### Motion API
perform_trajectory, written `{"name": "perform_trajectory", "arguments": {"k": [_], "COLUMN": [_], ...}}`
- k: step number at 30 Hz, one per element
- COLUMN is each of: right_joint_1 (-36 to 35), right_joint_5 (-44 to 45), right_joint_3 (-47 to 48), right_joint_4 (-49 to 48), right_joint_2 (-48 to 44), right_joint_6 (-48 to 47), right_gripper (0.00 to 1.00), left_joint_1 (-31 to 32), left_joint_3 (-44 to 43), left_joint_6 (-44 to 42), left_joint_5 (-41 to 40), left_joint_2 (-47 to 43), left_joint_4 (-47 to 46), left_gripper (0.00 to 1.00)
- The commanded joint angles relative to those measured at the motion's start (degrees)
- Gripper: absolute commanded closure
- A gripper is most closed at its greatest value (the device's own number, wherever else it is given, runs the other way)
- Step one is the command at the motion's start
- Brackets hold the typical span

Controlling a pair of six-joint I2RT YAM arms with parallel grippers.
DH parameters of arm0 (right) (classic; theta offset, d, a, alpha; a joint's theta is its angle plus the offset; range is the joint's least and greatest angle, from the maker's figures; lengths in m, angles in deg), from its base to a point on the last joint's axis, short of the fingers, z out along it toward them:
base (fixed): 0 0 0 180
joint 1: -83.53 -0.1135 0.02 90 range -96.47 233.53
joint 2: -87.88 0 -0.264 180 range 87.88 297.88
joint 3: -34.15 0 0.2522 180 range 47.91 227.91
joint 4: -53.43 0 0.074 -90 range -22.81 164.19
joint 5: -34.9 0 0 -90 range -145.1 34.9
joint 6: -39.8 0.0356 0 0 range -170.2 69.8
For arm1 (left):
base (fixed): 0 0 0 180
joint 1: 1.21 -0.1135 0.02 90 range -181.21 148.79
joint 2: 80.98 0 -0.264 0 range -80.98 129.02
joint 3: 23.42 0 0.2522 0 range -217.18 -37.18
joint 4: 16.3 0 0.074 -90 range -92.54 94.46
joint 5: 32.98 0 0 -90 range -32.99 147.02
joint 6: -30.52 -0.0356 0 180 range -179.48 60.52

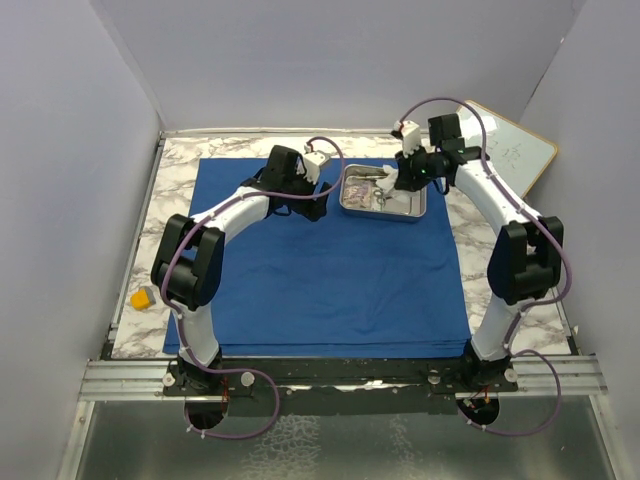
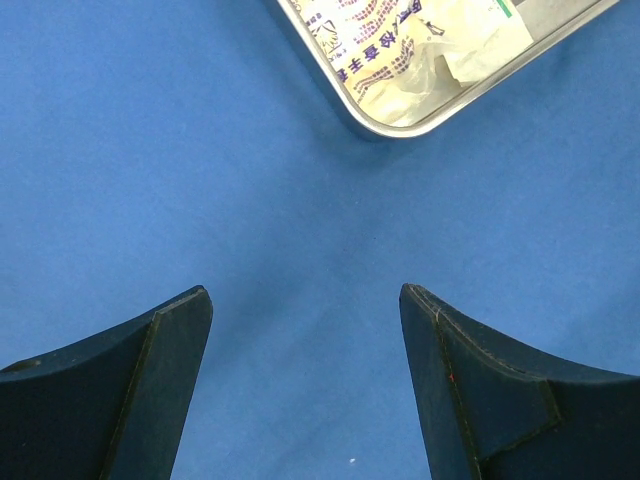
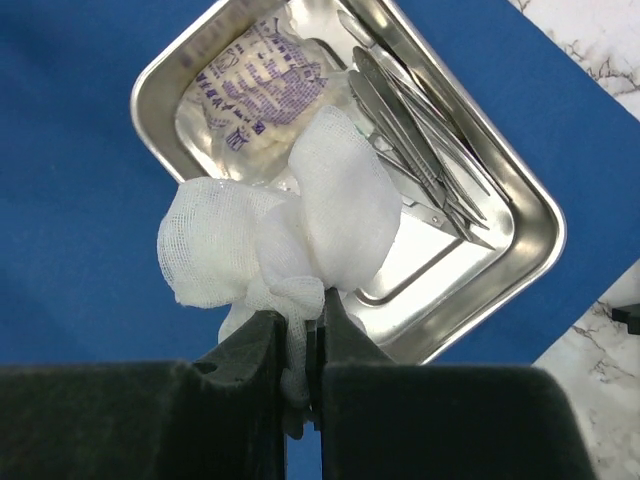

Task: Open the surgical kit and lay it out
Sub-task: Pick up the medical item from the container, then place the medical item in the surgical kit.

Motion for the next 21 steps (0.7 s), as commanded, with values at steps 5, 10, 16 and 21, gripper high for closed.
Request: {"name": "perform_trajectory", "arguments": {"k": [5,10,16,21], "right_joint_1": [0.1,0.1,0.1,0.1], "right_joint_5": [-5.1,-3.6,-2.4,-0.9], "right_joint_3": [-14.4,-26.2,-34.1,-36.8], "right_joint_4": [3.2,1.9,-2.0,-5.4], "right_joint_2": [-12.8,-20.5,-20.1,-17.9], "right_joint_6": [-12.3,-15.4,-12.2,-9.8], "right_gripper": [0.99,0.99,0.99,0.99], "left_joint_1": [-0.7,-0.8,-1.0,-1.0], "left_joint_3": [-0.6,-0.3,2.9,3.5], "left_joint_6": [-0.9,-1.4,-1.7,-1.5], "left_joint_5": [-1.7,-2.8,-3.5,-3.3], "left_joint_2": [-2.9,-3.9,-5.5,-6.2], "left_joint_4": [0.0,-0.3,-0.8,-1.1], "left_gripper": [0.21,0.21,0.21,0.21]}}
